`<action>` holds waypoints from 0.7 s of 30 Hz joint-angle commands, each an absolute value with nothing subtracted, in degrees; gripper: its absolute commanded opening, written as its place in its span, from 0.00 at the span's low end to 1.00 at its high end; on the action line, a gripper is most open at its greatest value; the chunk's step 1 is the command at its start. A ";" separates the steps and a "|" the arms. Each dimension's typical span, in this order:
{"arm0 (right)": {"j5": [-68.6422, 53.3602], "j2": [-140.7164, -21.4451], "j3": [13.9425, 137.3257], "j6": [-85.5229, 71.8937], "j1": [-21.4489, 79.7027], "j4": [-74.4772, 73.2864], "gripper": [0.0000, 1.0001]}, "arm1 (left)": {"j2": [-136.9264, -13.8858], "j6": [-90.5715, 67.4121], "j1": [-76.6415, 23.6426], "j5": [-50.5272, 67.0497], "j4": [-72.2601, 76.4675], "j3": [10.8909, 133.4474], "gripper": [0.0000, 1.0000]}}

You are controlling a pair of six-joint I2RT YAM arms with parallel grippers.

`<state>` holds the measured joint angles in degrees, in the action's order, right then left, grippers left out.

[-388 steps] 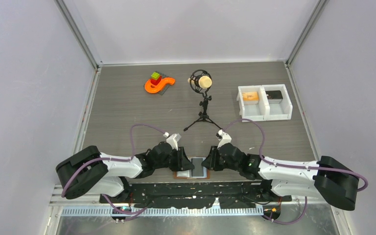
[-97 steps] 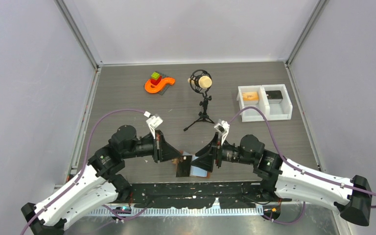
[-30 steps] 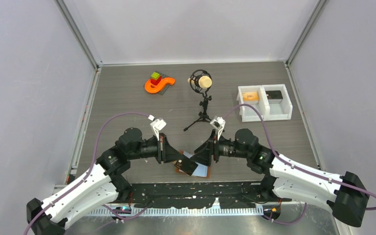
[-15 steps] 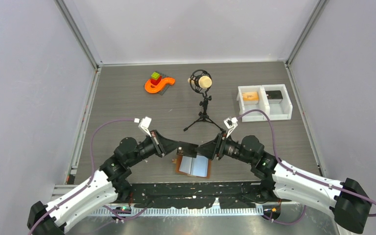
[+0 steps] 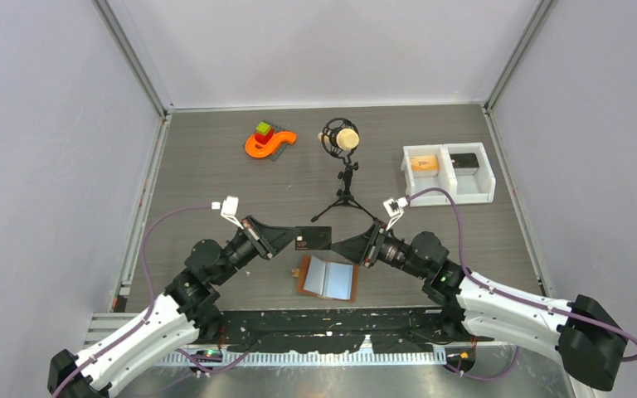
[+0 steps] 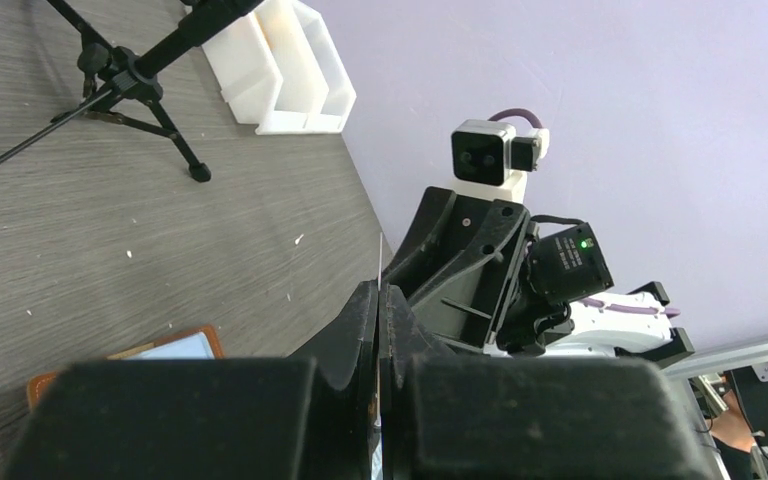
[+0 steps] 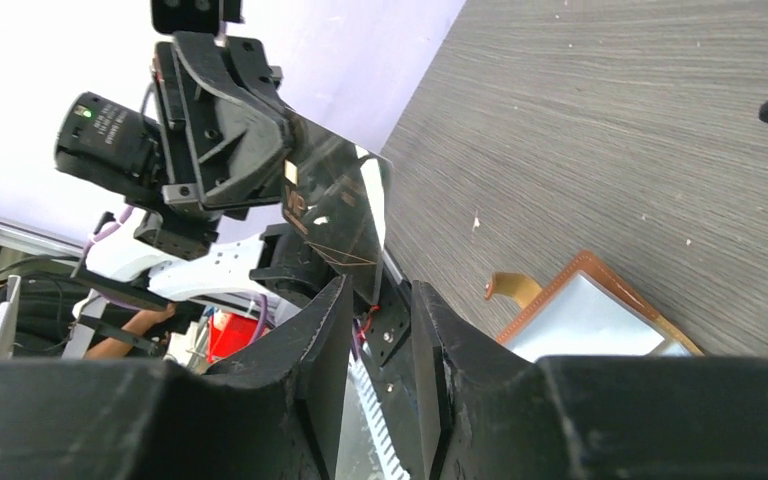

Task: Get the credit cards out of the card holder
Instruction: Place the credit card in the storage box.

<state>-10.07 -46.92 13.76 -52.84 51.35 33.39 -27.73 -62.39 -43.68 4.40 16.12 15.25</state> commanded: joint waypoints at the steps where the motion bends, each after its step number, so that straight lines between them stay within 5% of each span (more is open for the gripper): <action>1: -9.78 -48.37 15.27 -54.51 51.15 39.77 0.35 | -27.72 -63.29 -43.34 2.29 20.81 14.69 0.00; 6: -11.21 -51.85 15.42 -56.39 51.15 44.37 0.31 | -28.77 -63.49 -43.33 2.37 22.64 14.49 0.00; 9: -11.43 -52.70 15.16 -57.22 51.14 46.12 0.12 | -28.66 -63.59 -43.33 2.03 22.64 14.33 0.00; 13: -10.49 -51.89 15.33 -56.06 50.86 45.76 0.05 | -27.40 -62.46 -43.33 0.74 19.00 14.68 0.03; 19: -15.60 -50.93 21.22 -47.32 45.15 33.58 0.05 | -24.58 -58.72 -43.34 -1.34 10.90 15.57 0.67; 21: -21.40 -50.04 21.96 -47.08 40.62 32.52 0.05 | -23.58 -56.02 -43.37 -2.45 4.35 17.71 0.77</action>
<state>-13.91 -52.34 17.85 -51.53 47.46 36.16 -25.65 -60.77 -43.38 0.71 12.97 14.33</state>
